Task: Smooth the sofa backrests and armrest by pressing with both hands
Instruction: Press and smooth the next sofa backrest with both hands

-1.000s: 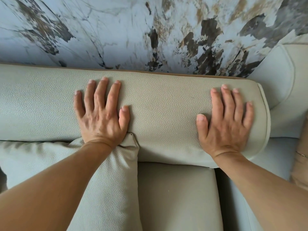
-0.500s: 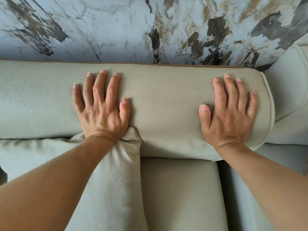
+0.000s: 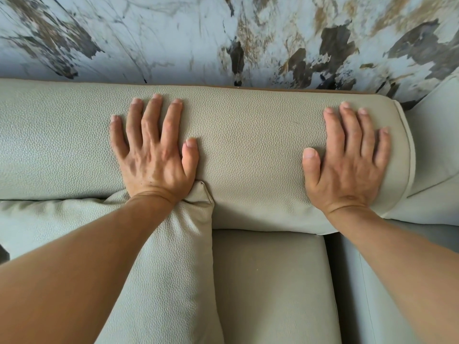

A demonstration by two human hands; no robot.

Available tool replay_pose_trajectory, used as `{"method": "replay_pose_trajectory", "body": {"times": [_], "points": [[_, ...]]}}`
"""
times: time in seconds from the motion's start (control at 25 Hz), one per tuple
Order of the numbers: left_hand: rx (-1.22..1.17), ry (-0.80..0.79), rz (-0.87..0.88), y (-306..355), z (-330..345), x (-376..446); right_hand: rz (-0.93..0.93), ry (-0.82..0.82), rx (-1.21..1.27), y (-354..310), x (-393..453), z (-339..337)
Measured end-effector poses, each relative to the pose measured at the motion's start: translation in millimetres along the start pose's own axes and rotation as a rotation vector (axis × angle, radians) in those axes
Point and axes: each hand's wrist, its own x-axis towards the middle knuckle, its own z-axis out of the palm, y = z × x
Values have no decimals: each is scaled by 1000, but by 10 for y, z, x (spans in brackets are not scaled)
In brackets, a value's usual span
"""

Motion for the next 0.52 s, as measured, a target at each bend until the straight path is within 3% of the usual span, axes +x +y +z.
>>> {"method": "replay_pose_trajectory", "body": {"times": [0.52], "points": [[1,0,-26,26,159,194,-21,12,12,35,232,220]]}}
